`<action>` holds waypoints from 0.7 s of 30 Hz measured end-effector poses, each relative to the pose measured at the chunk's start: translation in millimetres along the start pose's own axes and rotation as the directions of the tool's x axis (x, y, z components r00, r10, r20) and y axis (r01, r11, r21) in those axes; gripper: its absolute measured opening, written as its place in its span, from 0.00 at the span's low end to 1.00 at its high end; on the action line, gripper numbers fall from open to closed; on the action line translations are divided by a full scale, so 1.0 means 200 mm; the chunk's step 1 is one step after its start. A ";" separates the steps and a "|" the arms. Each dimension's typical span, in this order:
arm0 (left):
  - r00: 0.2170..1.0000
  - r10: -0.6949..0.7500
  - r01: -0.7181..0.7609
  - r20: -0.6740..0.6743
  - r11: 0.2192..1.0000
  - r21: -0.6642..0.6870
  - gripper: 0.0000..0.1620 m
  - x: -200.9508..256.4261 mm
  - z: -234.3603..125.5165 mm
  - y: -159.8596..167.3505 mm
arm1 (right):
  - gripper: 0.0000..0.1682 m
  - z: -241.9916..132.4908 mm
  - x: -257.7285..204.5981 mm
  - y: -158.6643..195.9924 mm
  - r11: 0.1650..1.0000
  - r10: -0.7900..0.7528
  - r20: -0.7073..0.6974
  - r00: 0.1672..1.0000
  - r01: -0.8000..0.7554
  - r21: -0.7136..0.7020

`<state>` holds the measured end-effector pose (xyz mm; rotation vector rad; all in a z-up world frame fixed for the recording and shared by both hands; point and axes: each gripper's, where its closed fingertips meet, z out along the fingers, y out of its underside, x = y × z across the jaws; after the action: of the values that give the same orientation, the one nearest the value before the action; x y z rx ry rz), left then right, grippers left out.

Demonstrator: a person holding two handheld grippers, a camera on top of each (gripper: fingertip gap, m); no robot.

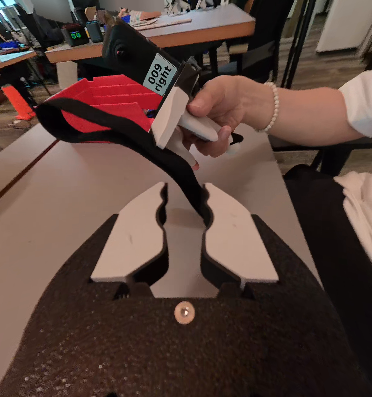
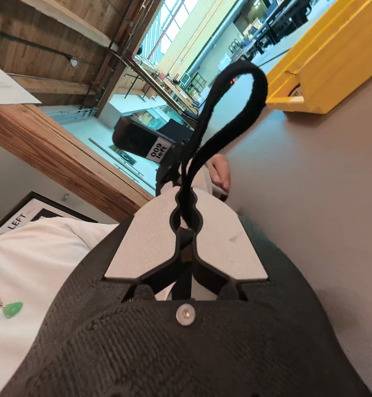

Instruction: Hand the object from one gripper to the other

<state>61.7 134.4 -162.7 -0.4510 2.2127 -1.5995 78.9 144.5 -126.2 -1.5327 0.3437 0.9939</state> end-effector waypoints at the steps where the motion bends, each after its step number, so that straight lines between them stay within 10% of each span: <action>1: 0.999 0.027 -0.026 0.022 1.000 -0.015 0.24 -0.01 -0.01 0.00 | 0.03 -0.01 0.02 0.00 1.000 0.017 -0.010 1.000 -0.017 0.004; 12: 0.838 0.477 -0.459 0.265 0.879 -0.131 0.32 -0.10 -0.09 -0.03 | 0.03 -0.10 0.05 -0.03 0.996 0.085 0.020 0.996 -0.085 0.012; 21: 0.989 0.143 -0.140 0.026 0.985 -0.098 0.35 0.04 0.04 0.06 | 0.03 -0.17 0.06 -0.14 0.971 0.170 0.092 0.981 -0.183 0.157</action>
<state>58.4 129.1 -177.7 -0.3352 2.2500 -1.4081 119.3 124.4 -118.8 -1.3267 0.5015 1.1324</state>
